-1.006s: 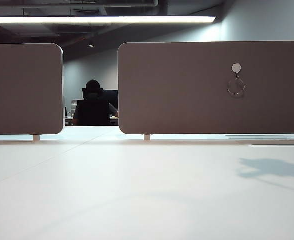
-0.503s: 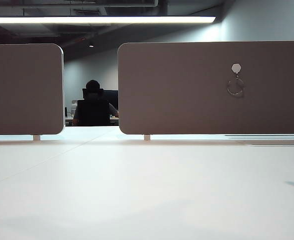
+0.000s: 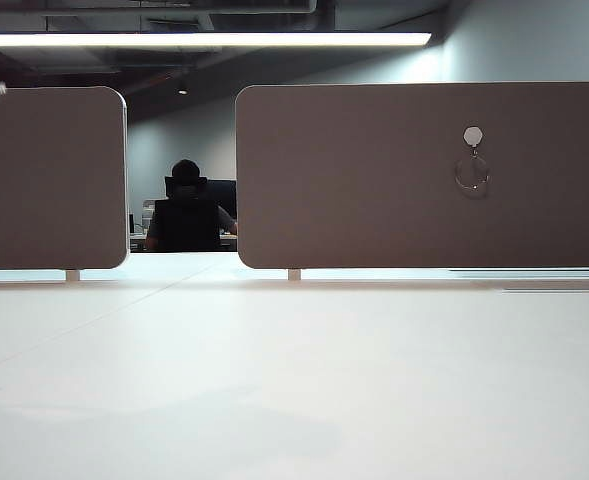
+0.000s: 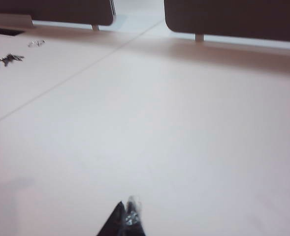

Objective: Hang the earring on the hook.

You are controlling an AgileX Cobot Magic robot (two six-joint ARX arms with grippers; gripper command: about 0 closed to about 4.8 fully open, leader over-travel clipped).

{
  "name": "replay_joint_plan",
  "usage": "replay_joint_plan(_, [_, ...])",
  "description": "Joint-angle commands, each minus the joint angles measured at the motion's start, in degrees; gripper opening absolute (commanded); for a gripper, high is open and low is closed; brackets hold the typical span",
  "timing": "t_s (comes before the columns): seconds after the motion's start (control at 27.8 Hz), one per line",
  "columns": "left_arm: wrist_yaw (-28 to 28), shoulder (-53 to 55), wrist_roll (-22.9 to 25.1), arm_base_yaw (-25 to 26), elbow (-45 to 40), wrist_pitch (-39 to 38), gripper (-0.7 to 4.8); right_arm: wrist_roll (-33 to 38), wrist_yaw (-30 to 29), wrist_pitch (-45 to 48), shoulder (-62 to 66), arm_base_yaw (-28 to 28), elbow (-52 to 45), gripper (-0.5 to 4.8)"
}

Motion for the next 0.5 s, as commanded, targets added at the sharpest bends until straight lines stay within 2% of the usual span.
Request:
replay_joint_plan(0.04, [0.3, 0.0, -1.1, 0.0, -2.4, 1.8, -0.06, 0.2, 0.1, 0.9, -1.0, 0.0, -2.4, -0.08])
replay_joint_plan(0.22, [0.3, -0.1, -2.4, 0.0, -4.8, 2.8, -0.06, 2.8, 0.1, 1.0, -1.0, 0.0, -6.1, -0.08])
replay_joint_plan(0.32, [-1.7, -0.1, -2.3, 0.0, -5.7, 3.7, -0.06, 2.8, 0.3, 1.0, -1.0, 0.0, -7.5, -0.08])
replay_joint_plan(0.5, [-2.5, -0.1, -2.1, 0.0, -7.6, 3.9, -0.06, 2.7, 6.6, 1.1, -1.0, 0.0, -8.1, -0.08])
